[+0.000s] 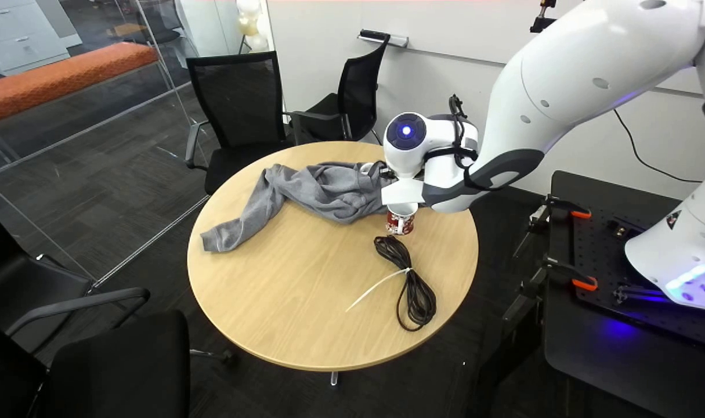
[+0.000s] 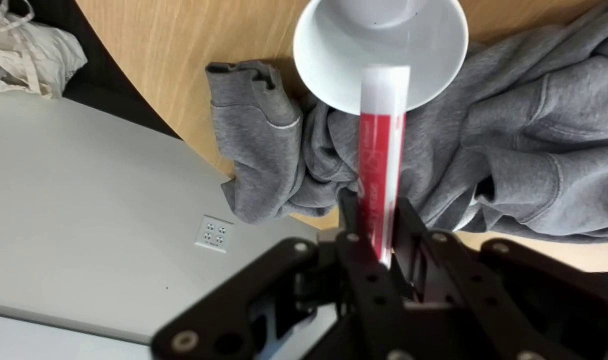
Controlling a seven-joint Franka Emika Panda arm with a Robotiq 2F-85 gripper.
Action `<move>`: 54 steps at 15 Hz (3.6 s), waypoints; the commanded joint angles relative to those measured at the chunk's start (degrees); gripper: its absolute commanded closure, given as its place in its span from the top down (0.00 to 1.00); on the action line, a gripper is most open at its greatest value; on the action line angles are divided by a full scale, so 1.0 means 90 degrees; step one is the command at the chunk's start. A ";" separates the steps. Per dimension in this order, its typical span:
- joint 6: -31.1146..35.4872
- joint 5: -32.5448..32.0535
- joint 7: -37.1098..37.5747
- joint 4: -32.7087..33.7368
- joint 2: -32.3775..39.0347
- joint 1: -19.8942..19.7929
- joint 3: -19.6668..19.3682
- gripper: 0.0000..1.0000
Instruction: Take the marker from the table then put it inside then out of the red cup and put it on the table
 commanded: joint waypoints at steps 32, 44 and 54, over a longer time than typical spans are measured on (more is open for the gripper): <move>-0.0711 -0.0274 0.1751 0.0652 0.1113 0.0526 -0.0342 1.00; 0.0263 -0.0366 0.0320 0.0101 -0.0233 0.0090 -0.0346 1.00; 0.1137 -0.0303 -0.3221 -0.0499 -0.2416 -0.1630 0.1029 1.00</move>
